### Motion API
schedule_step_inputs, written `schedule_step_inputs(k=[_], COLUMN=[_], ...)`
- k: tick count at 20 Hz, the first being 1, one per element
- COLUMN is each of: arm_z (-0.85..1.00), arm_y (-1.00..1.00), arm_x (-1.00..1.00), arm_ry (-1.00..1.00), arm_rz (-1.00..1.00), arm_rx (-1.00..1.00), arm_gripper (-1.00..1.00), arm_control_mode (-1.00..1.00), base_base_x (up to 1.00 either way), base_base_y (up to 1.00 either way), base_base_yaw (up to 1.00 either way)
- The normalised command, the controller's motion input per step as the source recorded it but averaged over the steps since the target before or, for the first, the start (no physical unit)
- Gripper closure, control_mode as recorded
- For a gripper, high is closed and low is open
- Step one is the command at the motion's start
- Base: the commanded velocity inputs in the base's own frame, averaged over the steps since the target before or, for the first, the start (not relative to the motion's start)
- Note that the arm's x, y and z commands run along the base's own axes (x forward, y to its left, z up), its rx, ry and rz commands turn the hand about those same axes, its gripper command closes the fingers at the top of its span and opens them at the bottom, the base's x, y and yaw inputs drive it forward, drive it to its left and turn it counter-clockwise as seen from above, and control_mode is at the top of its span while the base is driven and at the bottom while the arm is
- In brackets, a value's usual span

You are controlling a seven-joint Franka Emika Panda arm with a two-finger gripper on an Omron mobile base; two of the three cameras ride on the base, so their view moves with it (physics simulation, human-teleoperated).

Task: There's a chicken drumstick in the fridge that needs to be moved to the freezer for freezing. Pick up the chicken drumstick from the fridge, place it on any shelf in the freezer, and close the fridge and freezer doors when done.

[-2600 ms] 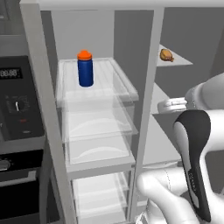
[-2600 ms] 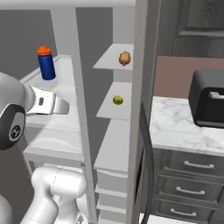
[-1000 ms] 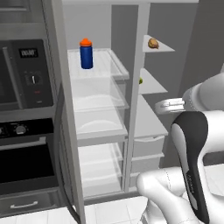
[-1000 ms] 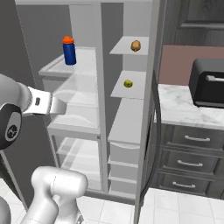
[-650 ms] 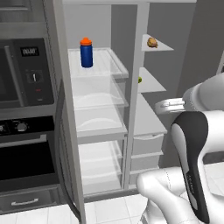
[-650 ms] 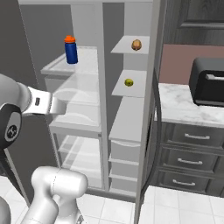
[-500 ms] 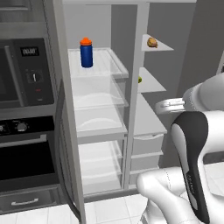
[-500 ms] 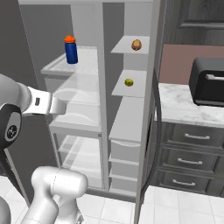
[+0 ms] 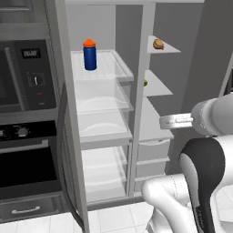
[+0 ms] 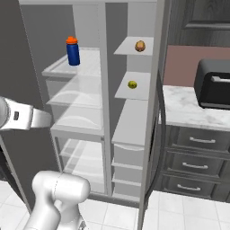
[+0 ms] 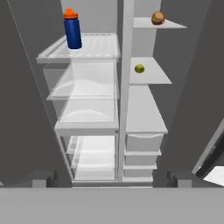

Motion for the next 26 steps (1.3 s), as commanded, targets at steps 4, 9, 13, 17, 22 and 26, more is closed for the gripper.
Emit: schedule_step_inputs(k=[4,9,13,17,22,26], arm_z=[0.0,-0.04,-0.01,-0.06,-0.36,-0.63], arm_y=[0.72,0.9,0.98,0.93,0.89,0.98], arm_x=[-0.65,-0.2,0.0,0.16,0.22,0.36], arm_ry=[-0.19,-0.19,-0.21,-0.18,-0.13,-0.21], arm_rz=[0.0,0.01,0.0,0.0,0.0,-0.1], arm_rx=[0.09,0.07,0.02,0.0,0.02,0.01], arm_gripper=[-1.0,-1.0,-1.0,-1.0,-1.0,-1.0], arm_control_mode=[-1.0,-1.0,-1.0,-1.0,-1.0,-1.0], base_base_x=[0.0,0.0,0.0,0.0,0.0,0.0], base_base_y=[0.0,0.0,0.0,0.0,0.0,0.0], base_base_yaw=[0.0,0.0,0.0,0.0,0.0,0.0])
